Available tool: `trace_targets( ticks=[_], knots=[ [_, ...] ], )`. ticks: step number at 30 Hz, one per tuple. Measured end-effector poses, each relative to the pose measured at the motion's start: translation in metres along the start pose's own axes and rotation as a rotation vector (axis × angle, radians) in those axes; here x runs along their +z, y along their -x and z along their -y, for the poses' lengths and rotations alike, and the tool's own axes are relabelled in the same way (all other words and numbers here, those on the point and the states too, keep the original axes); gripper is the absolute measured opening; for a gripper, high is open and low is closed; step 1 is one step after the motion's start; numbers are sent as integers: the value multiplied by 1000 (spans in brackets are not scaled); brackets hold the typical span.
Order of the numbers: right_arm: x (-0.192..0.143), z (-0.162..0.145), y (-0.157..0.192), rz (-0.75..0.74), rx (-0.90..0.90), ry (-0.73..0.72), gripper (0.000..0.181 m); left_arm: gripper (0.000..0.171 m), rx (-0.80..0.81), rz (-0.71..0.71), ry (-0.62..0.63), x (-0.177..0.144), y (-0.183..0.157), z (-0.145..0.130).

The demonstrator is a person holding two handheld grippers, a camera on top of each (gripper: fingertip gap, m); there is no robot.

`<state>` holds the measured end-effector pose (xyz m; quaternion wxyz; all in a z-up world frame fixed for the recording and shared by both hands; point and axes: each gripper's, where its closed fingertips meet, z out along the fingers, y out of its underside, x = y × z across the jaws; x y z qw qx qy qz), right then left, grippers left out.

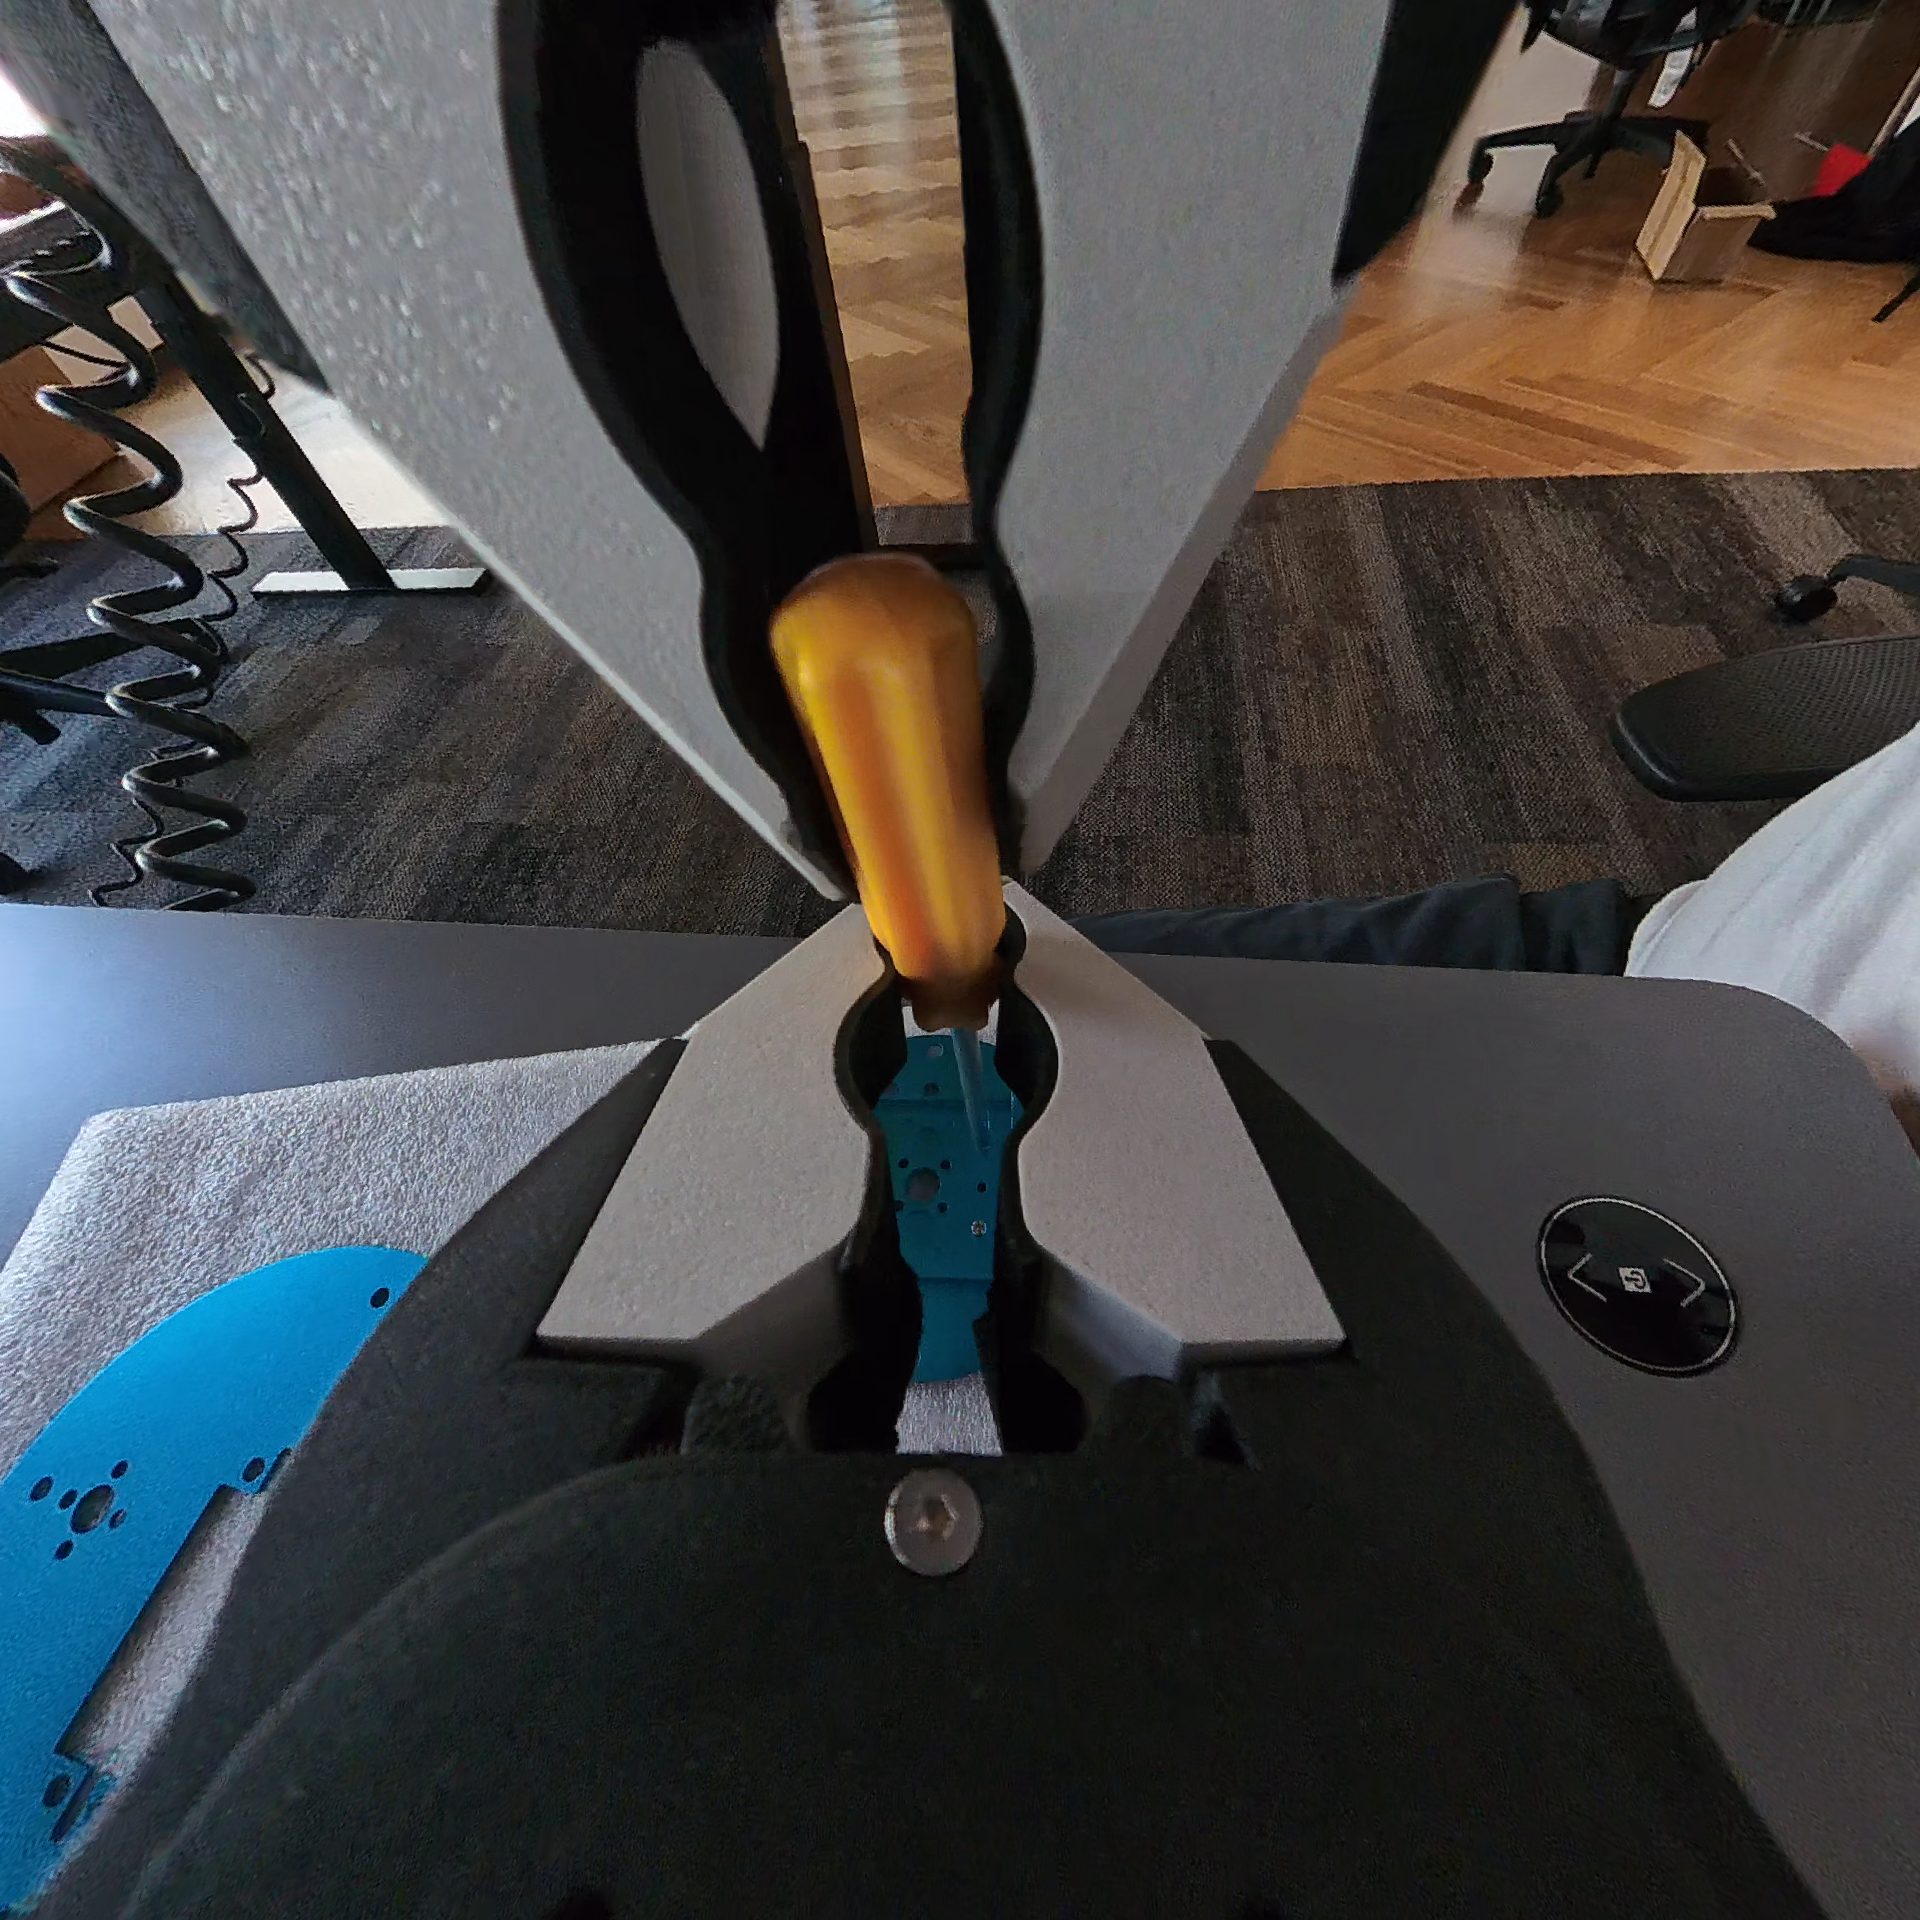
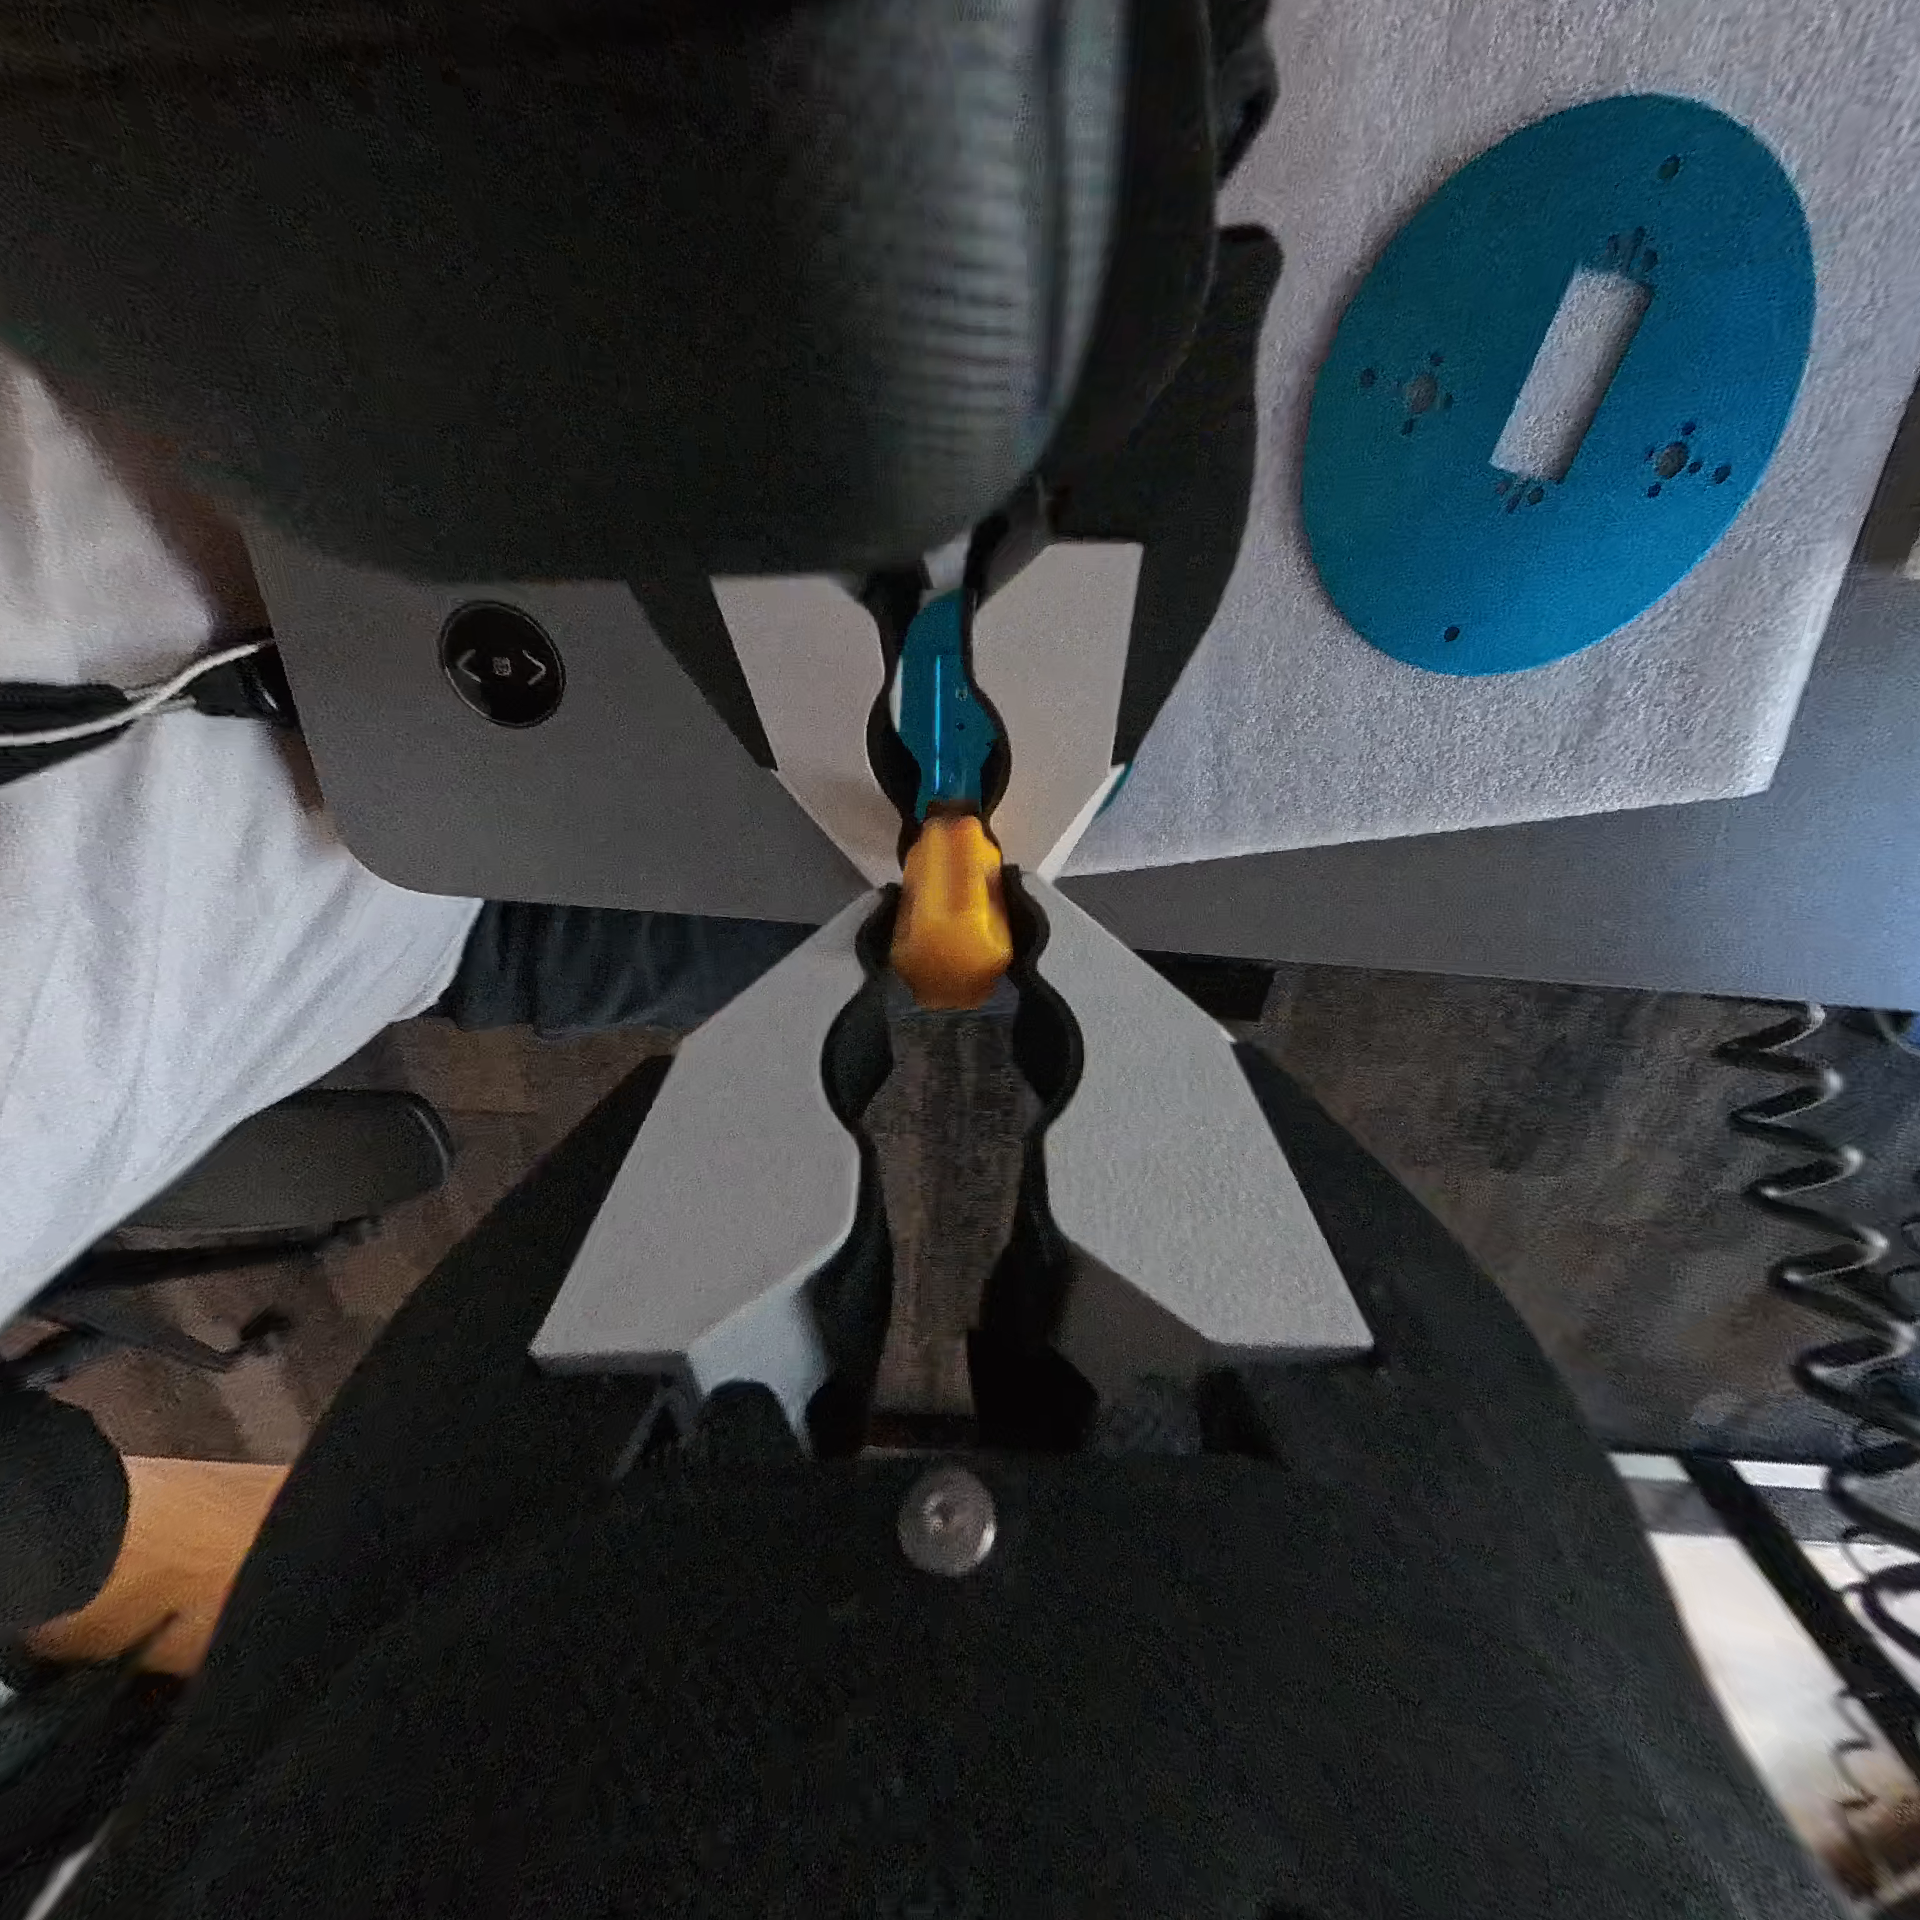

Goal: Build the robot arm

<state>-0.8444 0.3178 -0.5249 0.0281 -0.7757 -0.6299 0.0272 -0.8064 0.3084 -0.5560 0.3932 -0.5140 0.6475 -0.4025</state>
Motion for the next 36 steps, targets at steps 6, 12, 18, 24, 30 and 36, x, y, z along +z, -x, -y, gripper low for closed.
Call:
trace_targets(
  ticks=[6, 12, 18, 24, 30, 36],
  knots=[
    [0, -6, -7, -12, 412, -103, 18, 10, -28, 86, 41, 4, 8, -6],
    [-2, -5, -2, -22, 164, -60, 20, 8, -12, 41, 45, 5, 3, -6],
    [-2, 3, -4, 14, 233, -69, 18, 8, -5, 68, 50, 3, 6, -7],
    [1, -3, -5, -37, 452, -72, 18, 8, 19, 107, 58, 7, 7, -7],
    [7, -7, 4, -2, 92, 41, 24, 8, 30, 64, 50, 7, 2, -7],
    [13, -1, 1, -30, 84, 5, 18, 8, 36, 57, 58, 3, 2, -9]
  ],
)
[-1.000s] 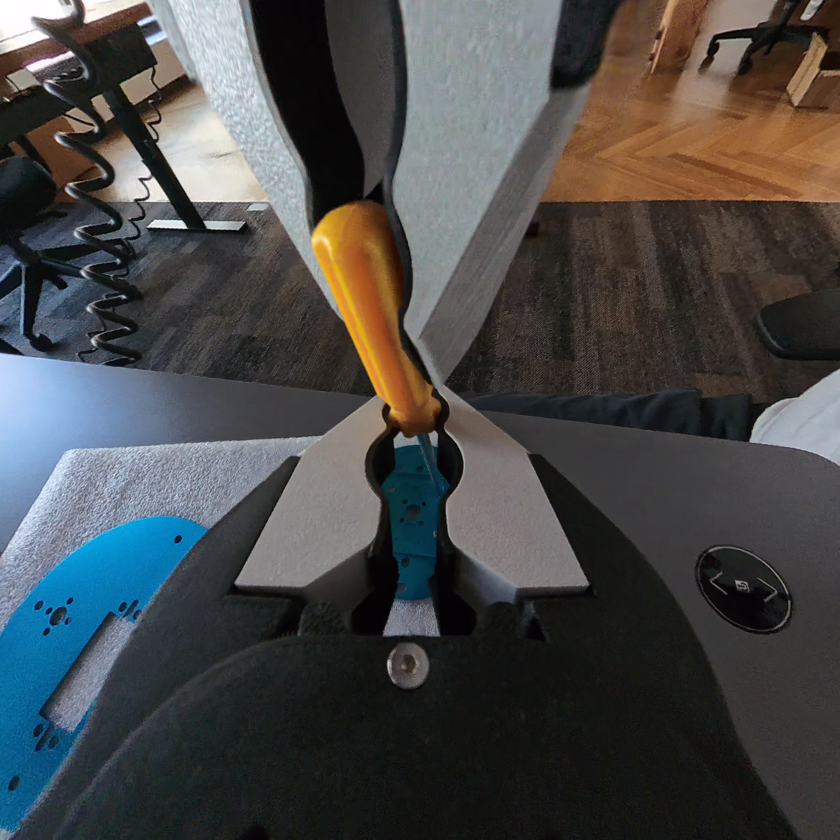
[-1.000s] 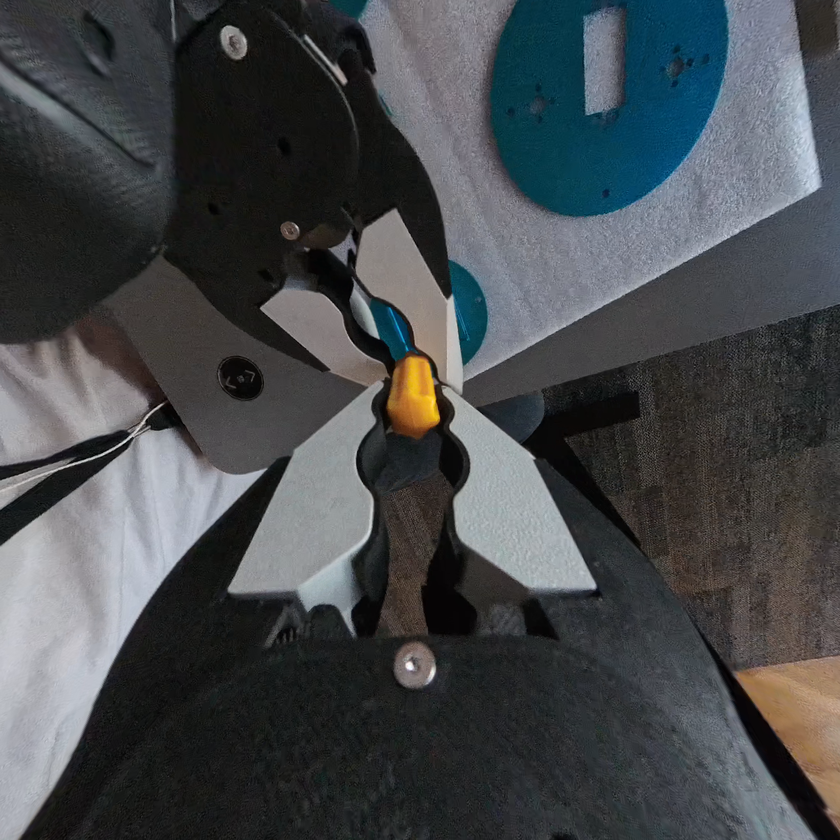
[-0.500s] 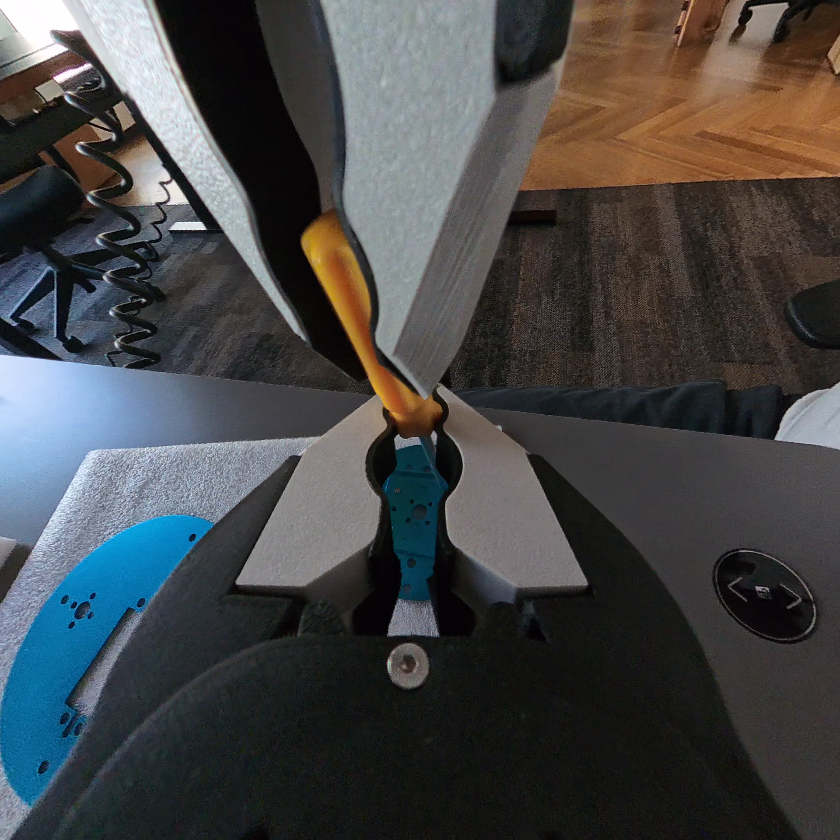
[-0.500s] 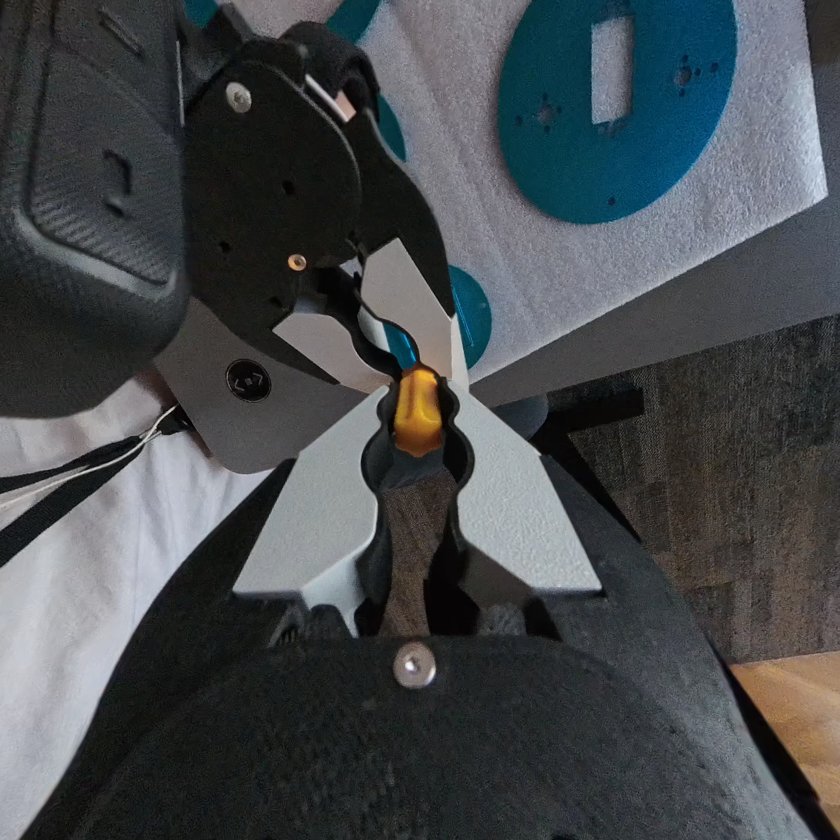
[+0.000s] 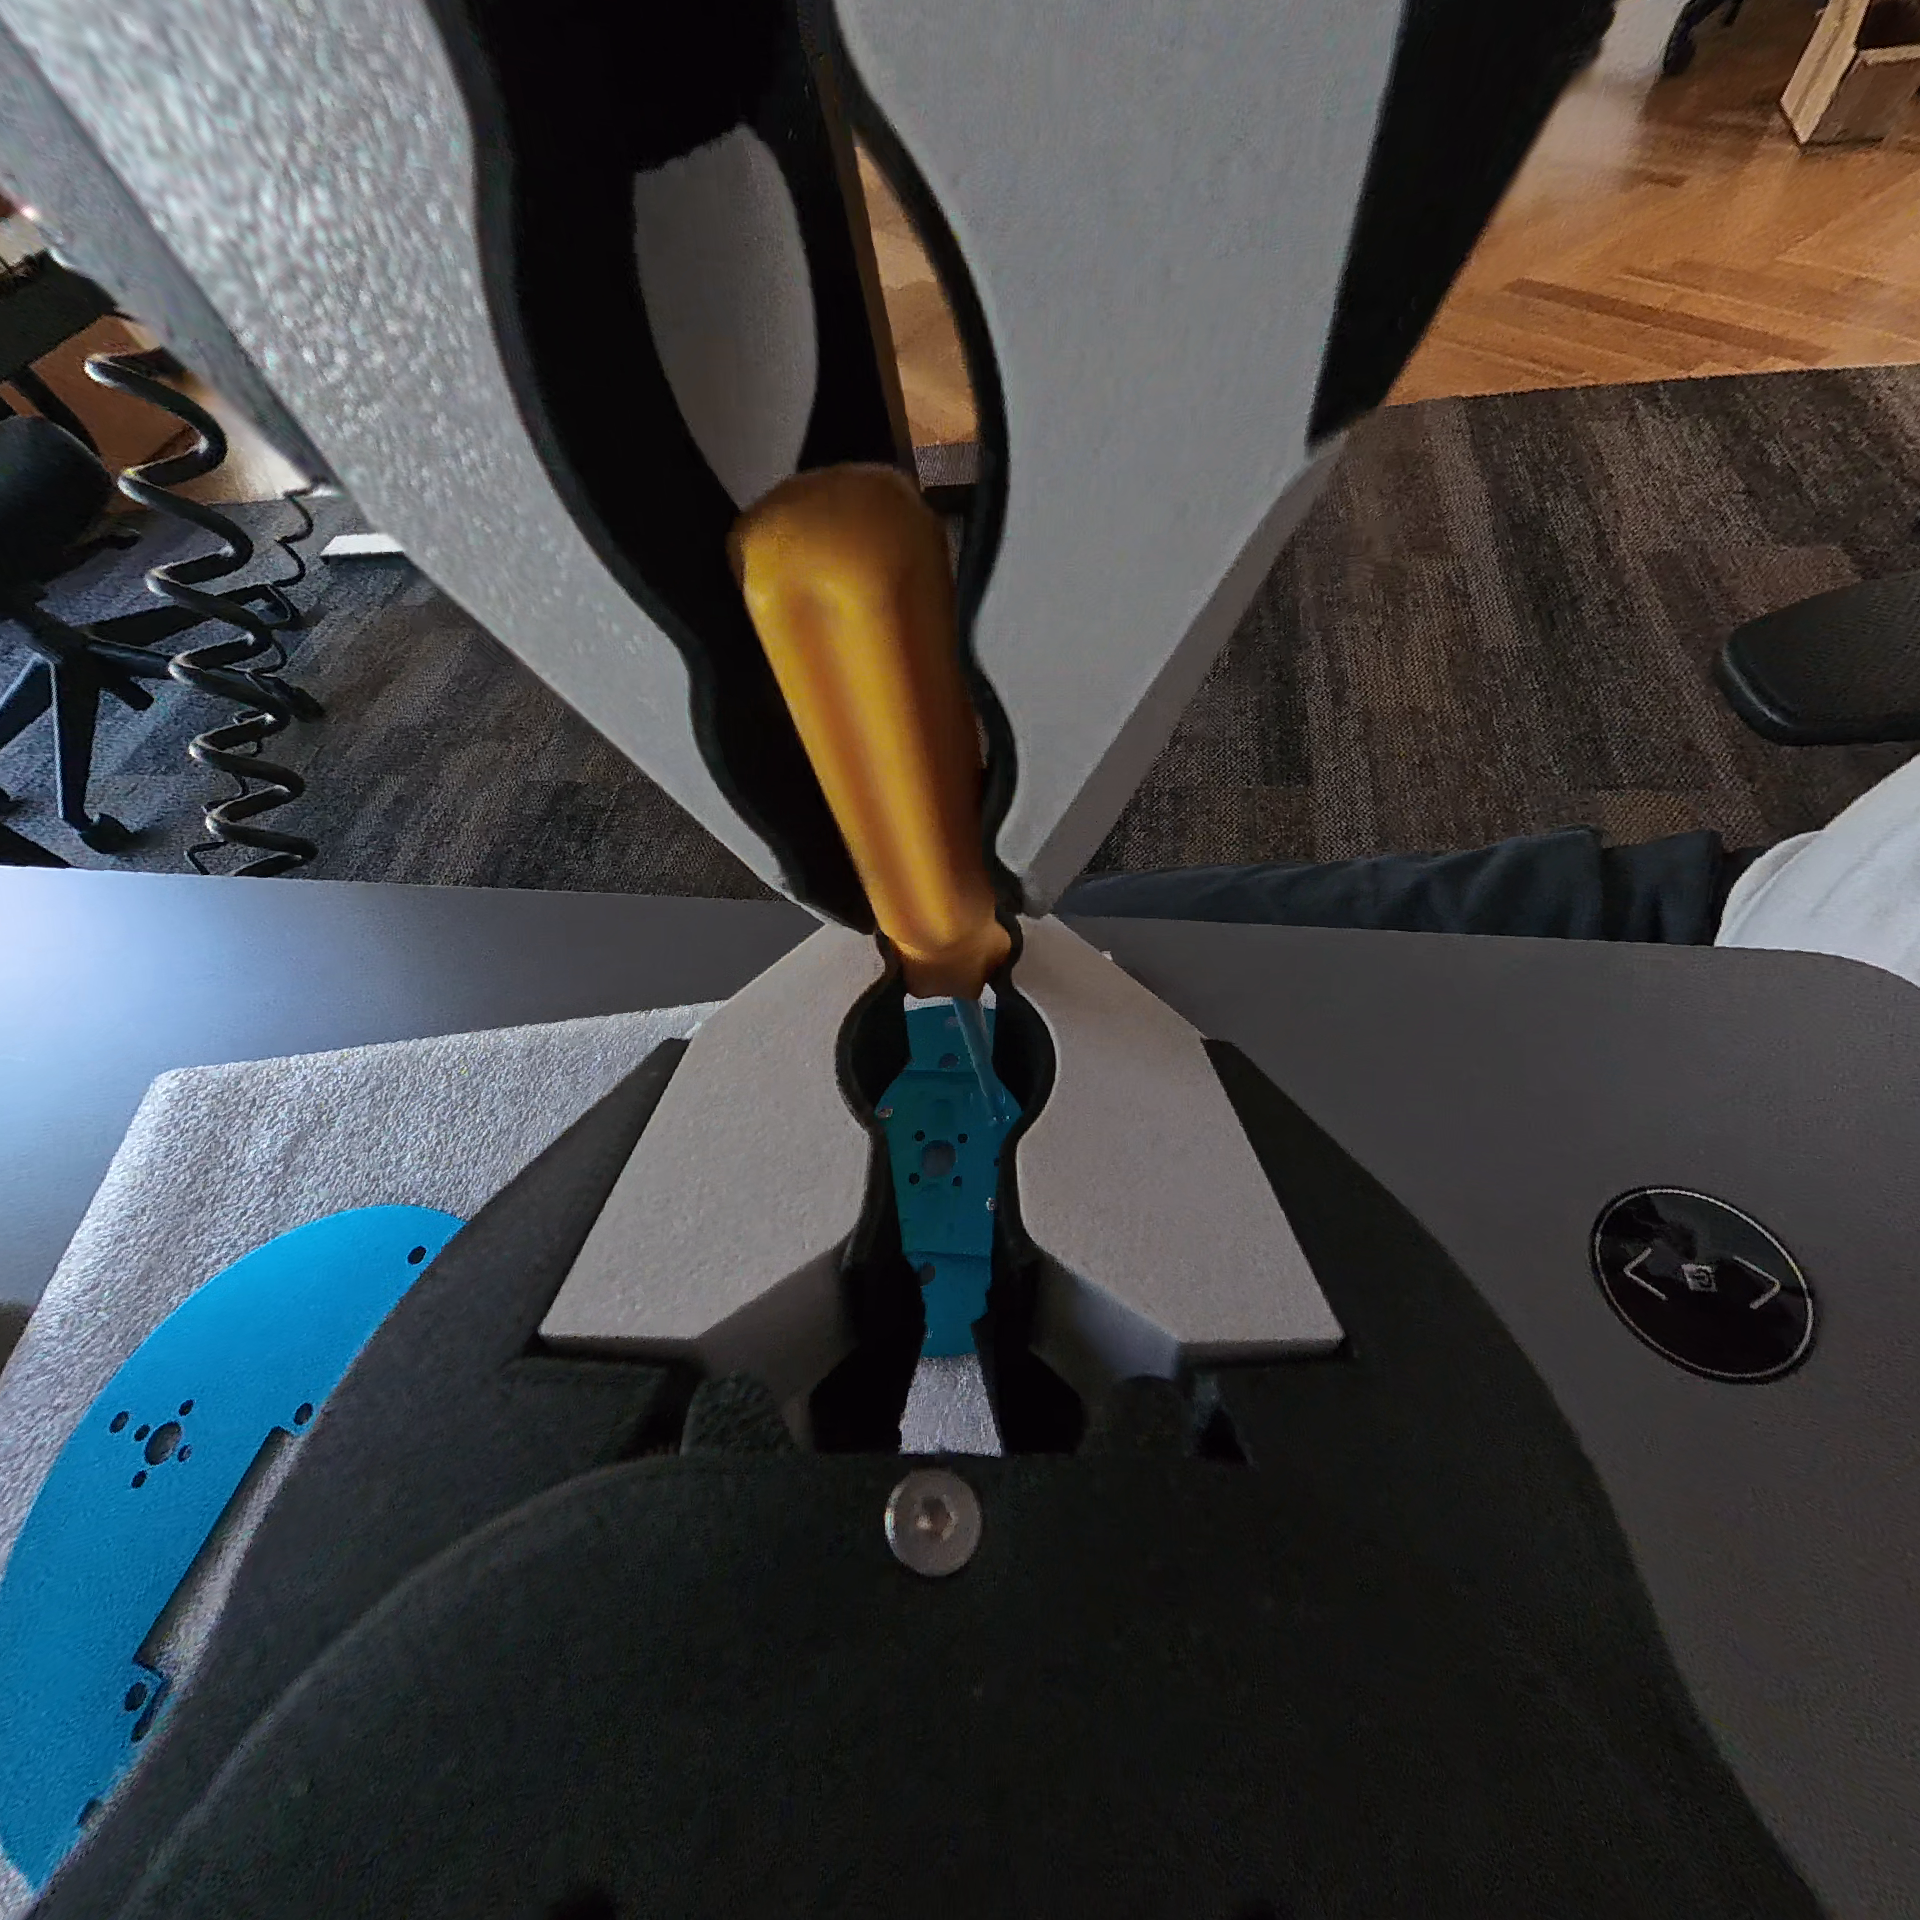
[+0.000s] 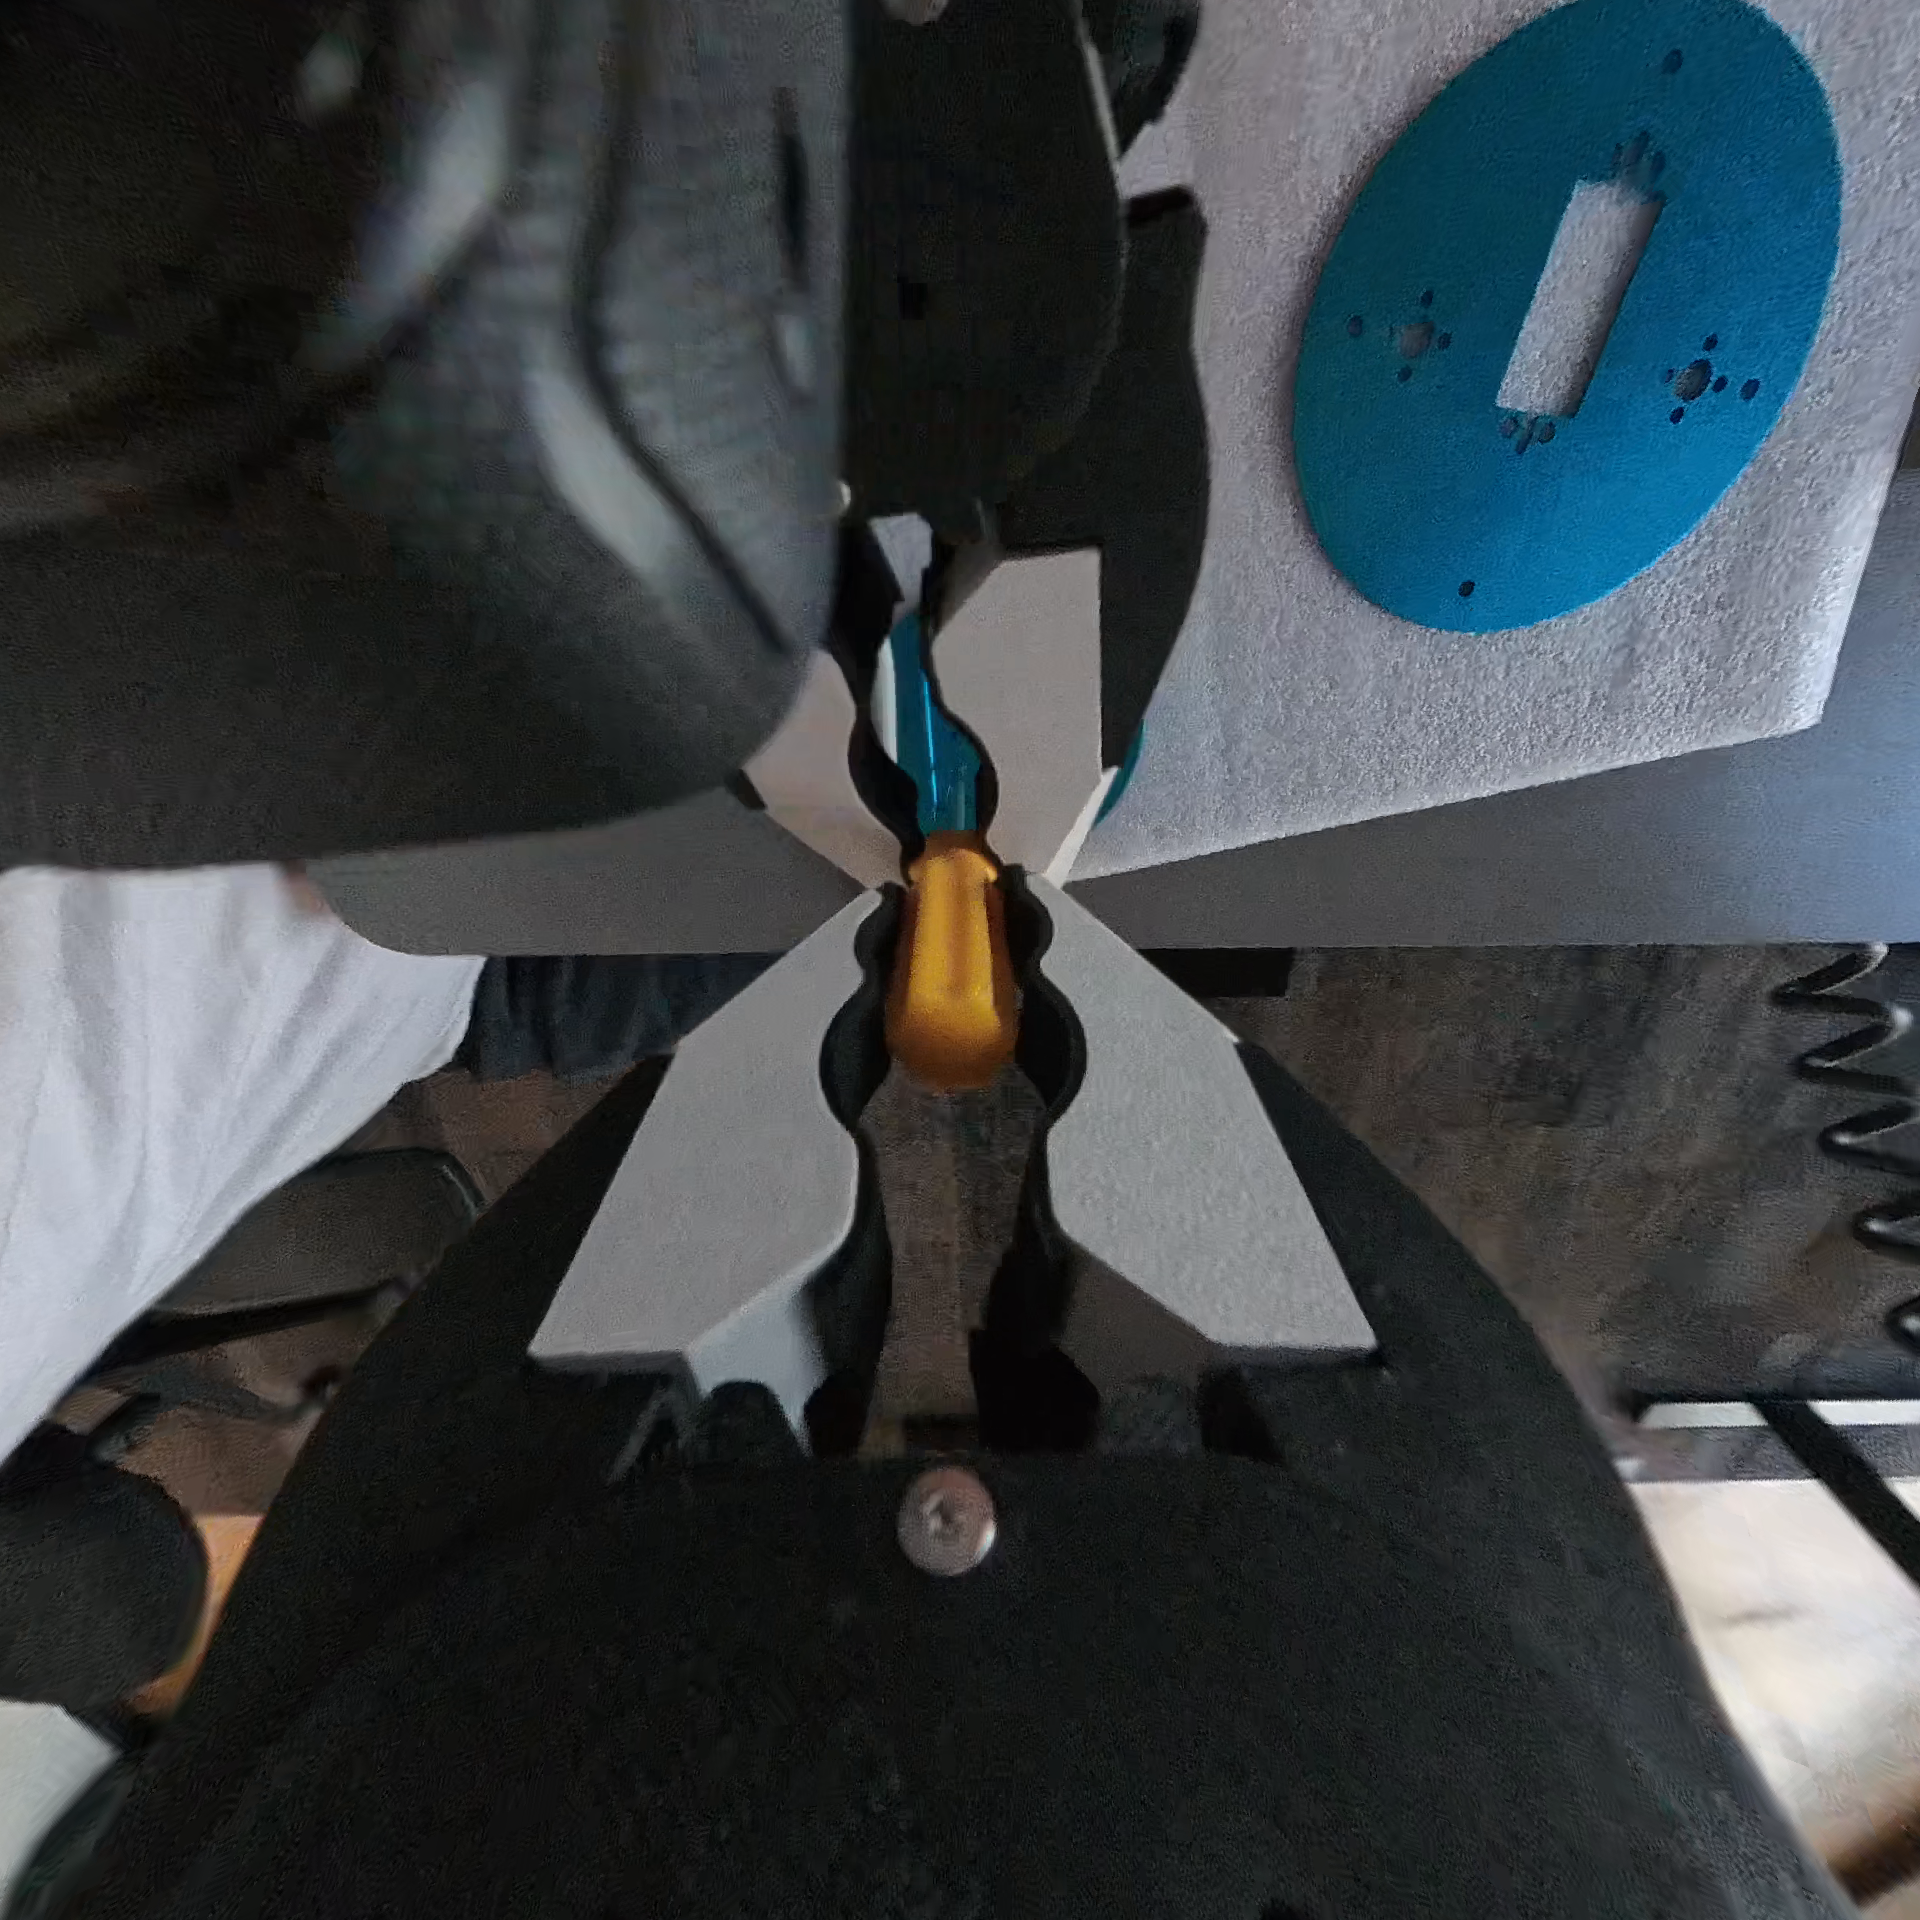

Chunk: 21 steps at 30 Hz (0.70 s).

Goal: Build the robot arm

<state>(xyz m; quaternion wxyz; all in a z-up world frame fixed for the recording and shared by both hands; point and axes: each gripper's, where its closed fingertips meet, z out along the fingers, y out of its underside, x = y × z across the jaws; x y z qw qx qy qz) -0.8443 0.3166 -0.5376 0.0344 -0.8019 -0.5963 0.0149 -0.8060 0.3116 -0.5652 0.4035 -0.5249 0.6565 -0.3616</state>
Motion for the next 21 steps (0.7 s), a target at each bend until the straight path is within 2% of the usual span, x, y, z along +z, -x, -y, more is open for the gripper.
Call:
trace_targets(
  ticks=[3, 5, 7, 9, 11, 13, 16, 17, 19, 21],
  knots=[
    [1, 0, -9, 24, 301, -60, 18, 6, -47, 26, 8, 1, 7, -3],
    [1, -2, -9, 30, 380, -79, 18, 5, -46, 35, 8, 3, 7, -3],
    [0, -6, -3, 19, 328, -47, 18, 4, -21, 15, 10, 4, 3, -2],
    [1, -9, 0, -4, 179, 4, 19, 2, -9, -16, 17, 5, -2, -3],
    [-2, -1, 6, 9, 60, -17, 24, 0, -16, -31, 9, 6, -5, -2],
    [-4, 3, 7, 12, -22, -32, 5, 0, -10, -28, 9, 6, -4, -2],
    [0, 1, 10, 71, -12, -7, 3, 0, -7, -38, 34, 8, -7, -7],
    [0, 2, 9, 77, -11, -14, 6, 0, 7, -25, 61, 10, -6, -13],
    [-5, 7, 14, 130, -39, -65, 29, 0, 10, -25, 109, 13, -6, -24],
    [-12, 11, 6, 101, -76, -127, 33, 0, 8, -27, 104, 13, -7, -24]
  ],
)
